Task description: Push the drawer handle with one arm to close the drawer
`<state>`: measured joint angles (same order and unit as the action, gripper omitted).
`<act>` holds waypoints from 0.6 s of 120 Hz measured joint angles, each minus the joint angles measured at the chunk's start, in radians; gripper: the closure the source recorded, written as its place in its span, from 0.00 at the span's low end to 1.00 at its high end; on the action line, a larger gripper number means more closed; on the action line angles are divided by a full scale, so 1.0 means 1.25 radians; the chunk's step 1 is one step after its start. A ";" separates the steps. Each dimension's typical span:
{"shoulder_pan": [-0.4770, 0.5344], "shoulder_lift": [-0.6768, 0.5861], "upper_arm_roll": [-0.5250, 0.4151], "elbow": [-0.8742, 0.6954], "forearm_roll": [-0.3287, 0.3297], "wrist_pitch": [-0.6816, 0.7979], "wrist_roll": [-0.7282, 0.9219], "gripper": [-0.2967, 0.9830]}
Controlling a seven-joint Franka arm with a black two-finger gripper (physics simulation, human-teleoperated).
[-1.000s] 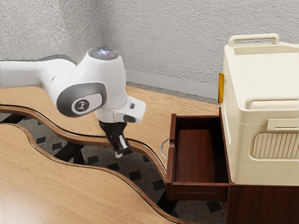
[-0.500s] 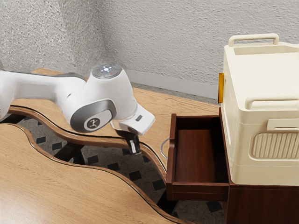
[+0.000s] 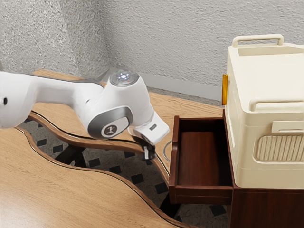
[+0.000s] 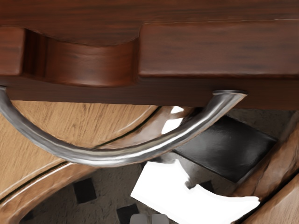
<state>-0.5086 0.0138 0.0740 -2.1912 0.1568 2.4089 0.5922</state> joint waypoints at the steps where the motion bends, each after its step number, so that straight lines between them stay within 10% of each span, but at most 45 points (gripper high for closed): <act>1: -0.001 0.003 0.000 0.003 0.000 0.000 0.001 0.85; 72: -0.033 0.138 -0.003 0.154 -0.003 0.004 0.066 0.85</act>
<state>-0.5502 0.1858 0.0699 -1.9987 0.1527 2.4137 0.6750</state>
